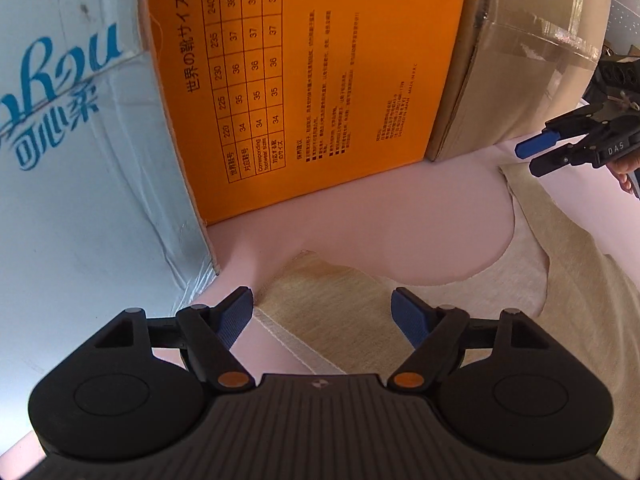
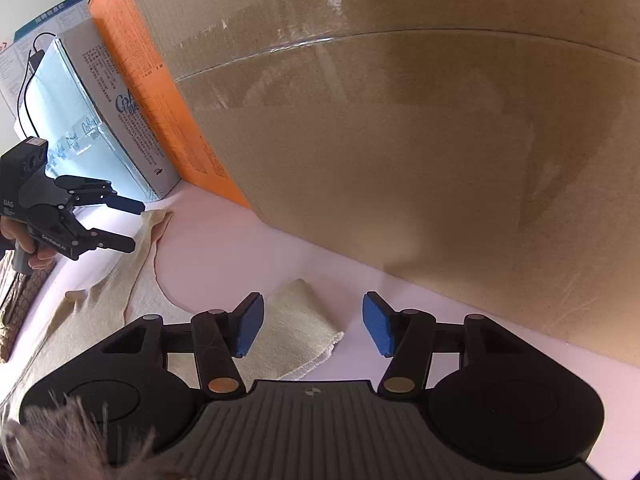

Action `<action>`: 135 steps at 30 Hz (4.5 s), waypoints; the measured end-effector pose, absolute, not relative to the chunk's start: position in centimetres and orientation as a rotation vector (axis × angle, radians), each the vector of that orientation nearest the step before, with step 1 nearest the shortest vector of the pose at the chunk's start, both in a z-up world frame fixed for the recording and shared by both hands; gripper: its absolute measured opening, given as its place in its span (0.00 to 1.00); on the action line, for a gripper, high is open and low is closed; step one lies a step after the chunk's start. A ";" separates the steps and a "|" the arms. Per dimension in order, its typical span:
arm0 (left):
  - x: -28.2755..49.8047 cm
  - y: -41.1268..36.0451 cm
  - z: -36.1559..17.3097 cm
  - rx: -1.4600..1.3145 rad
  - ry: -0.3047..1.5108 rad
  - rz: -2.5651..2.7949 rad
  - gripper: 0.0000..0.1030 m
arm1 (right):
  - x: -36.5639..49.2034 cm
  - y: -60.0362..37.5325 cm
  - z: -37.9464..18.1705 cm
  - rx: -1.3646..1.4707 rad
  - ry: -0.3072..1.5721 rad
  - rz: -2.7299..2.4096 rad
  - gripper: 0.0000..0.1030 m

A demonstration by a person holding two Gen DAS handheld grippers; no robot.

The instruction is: Fold clothes

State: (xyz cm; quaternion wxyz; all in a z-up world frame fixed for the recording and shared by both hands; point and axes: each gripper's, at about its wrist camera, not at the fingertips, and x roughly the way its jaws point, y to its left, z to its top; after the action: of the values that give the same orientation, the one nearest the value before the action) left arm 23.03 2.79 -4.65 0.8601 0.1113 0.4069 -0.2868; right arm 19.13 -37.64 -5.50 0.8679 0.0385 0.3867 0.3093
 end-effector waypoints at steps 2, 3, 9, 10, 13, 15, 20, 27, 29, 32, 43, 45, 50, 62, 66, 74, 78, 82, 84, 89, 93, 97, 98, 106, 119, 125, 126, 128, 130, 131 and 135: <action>23.4 3.0 -5.0 0.211 0.852 -0.585 0.72 | 19.0 -36.6 -5.5 0.028 0.801 0.650 0.31; 23.4 3.1 -5.0 0.202 0.848 -0.578 0.71 | 18.9 -36.0 -5.5 -0.018 0.791 0.652 0.26; 22.5 3.6 -4.3 0.201 0.832 -0.602 0.04 | 18.7 -34.7 -4.7 -0.062 0.794 0.643 0.05; 22.2 3.6 -4.0 0.210 0.820 -0.602 0.04 | 18.7 -34.8 -4.4 -0.043 0.793 0.643 0.04; 21.2 4.2 -2.6 0.214 0.790 -0.606 0.04 | 18.1 -35.1 -3.2 0.019 0.783 0.652 0.04; 20.1 4.3 -1.6 0.216 0.765 -0.614 0.04 | 17.4 -35.3 -2.1 0.061 0.771 0.666 0.04; 15.5 5.2 1.7 0.221 0.685 -0.656 0.04 | 12.9 -34.8 1.6 0.145 0.720 0.728 0.04; 5.4 7.6 5.0 0.237 0.616 -0.753 0.05 | 3.0 -34.1 5.9 0.226 0.686 0.843 0.04; 2.1 7.6 4.5 0.260 0.623 -0.779 0.05 | -0.1 -33.9 6.0 0.242 0.709 0.866 0.04; -3.0 7.9 2.2 0.274 0.671 -0.801 0.06 | -4.2 -32.9 4.3 0.255 0.797 0.883 0.05; -11.3 10.9 -1.5 0.239 0.747 -0.624 0.67 | -12.2 -31.3 -0.4 0.247 0.825 0.716 0.37; -9.9 9.8 -1.2 0.234 0.693 -0.570 0.72 | -11.3 -30.9 -0.1 0.243 0.748 0.665 0.42; -3.1 5.4 -1.7 0.098 0.665 -0.473 0.73 | -6.1 -28.8 -0.2 0.283 0.635 0.536 0.53; -1.7 7.2 -5.8 -0.075 0.833 -0.163 0.84 | -6.4 -30.2 -2.0 0.394 0.598 0.309 0.77; -6.7 7.8 -5.0 -0.069 0.805 -0.131 0.84 | -10.8 -30.2 -1.3 0.349 0.604 0.351 0.78; -11.9 6.6 -6.4 0.060 0.798 -0.058 0.86 | -14.8 -27.0 -3.4 0.042 0.724 0.300 0.93; -12.0 7.2 -5.7 0.010 0.846 -0.044 0.86 | -15.5 -28.0 -3.0 0.170 0.737 0.352 0.94; -13.2 8.6 -4.9 -0.097 0.930 -0.103 0.86 | -17.5 -31.3 -3.9 0.398 0.744 0.399 0.98; -14.2 9.3 -4.7 -0.177 0.961 -0.173 0.86 | -18.6 -32.8 -4.3 0.492 0.749 0.422 0.98; -17.5 9.8 -4.3 -0.261 1.023 -0.316 0.86 | -21.5 -34.9 -4.6 0.554 0.837 0.557 0.98; -20.2 8.5 -4.1 -0.157 1.045 -0.357 0.86 | -23.2 -35.6 -4.5 0.615 0.909 0.609 0.98; -21.2 7.2 -4.1 -0.117 1.052 -0.383 0.88 | -24.2 -35.3 -4.6 0.675 0.962 0.642 0.98; -21.2 7.0 -4.2 -0.117 1.053 -0.379 0.90 | -24.3 -35.0 -4.6 0.674 0.971 0.649 0.98; -21.5 5.5 -3.7 -0.021 1.060 -0.364 0.19 | -23.5 -34.3 -4.3 0.626 1.049 0.572 0.59; -19.6 6.6 -1.0 -0.122 0.954 -0.374 0.04 | -22.3 -37.4 -7.5 1.068 0.980 0.614 0.06; -15.0 6.9 1.6 -0.128 0.884 -0.366 0.04 | -17.2 -38.1 -6.2 1.184 0.801 0.638 0.06; -13.6 6.7 2.2 -0.114 0.861 -0.367 0.04 | -15.9 -38.3 -6.0 1.197 0.773 0.642 0.06; -10.7 6.1 3.0 -0.085 0.817 -0.364 0.04 | -13.2 -38.4 -5.9 1.202 0.734 0.640 0.06; -7.5 5.5 2.8 -0.063 0.805 -0.336 0.09 | -10.4 -38.4 -6.0 1.193 0.710 0.614 0.06; -5.5 5.2 2.4 -0.045 0.815 -0.300 0.13 | -9.0 -38.4 -6.3 1.197 0.697 0.583 0.08; -1.9 6.3 1.4 -0.084 0.837 -0.094 0.55 | -6.4 -39.5 -7.7 1.184 0.656 0.373 0.45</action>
State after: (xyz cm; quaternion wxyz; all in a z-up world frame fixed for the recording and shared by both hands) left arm -1.88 6.31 1.40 0.9118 -0.0410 0.4061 -0.0455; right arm -6.40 -39.51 -7.68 0.7634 0.5446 0.3019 0.1716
